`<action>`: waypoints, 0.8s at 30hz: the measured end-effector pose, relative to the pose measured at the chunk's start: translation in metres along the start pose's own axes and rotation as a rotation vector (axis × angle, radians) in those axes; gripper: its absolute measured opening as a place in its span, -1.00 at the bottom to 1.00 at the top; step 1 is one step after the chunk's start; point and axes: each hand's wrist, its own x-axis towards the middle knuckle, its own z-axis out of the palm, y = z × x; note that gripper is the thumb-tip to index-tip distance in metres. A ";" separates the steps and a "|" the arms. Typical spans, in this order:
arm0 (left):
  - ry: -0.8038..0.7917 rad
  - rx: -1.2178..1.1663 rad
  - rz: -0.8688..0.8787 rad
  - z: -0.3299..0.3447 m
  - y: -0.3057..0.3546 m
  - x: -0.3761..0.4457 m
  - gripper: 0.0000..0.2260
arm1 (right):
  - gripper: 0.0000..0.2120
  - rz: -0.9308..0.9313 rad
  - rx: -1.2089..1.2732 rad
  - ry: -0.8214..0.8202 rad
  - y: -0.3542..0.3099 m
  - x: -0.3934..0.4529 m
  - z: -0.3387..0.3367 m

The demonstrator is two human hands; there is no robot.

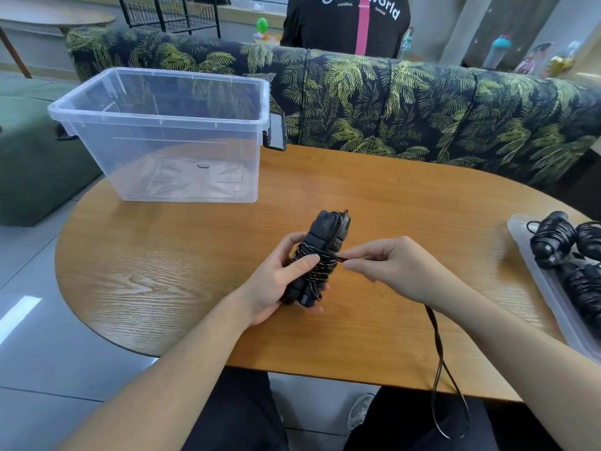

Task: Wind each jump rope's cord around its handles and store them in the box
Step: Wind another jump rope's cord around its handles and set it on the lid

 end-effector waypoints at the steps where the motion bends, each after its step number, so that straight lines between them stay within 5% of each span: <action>1: -0.003 -0.015 0.017 0.000 -0.001 -0.001 -0.60 | -0.91 0.019 0.020 0.004 0.002 0.001 0.000; 6: 0.013 -0.210 0.024 -0.003 0.005 -0.007 -0.51 | -0.78 0.112 0.031 -0.035 0.016 0.004 -0.003; 17: -0.071 -0.140 -0.003 -0.010 0.009 -0.006 -0.48 | -0.70 0.102 0.181 -0.340 0.031 0.009 -0.035; 24: -0.359 -0.063 -0.110 -0.005 0.018 -0.006 -0.46 | -0.53 0.321 -0.065 -0.235 0.034 0.025 -0.037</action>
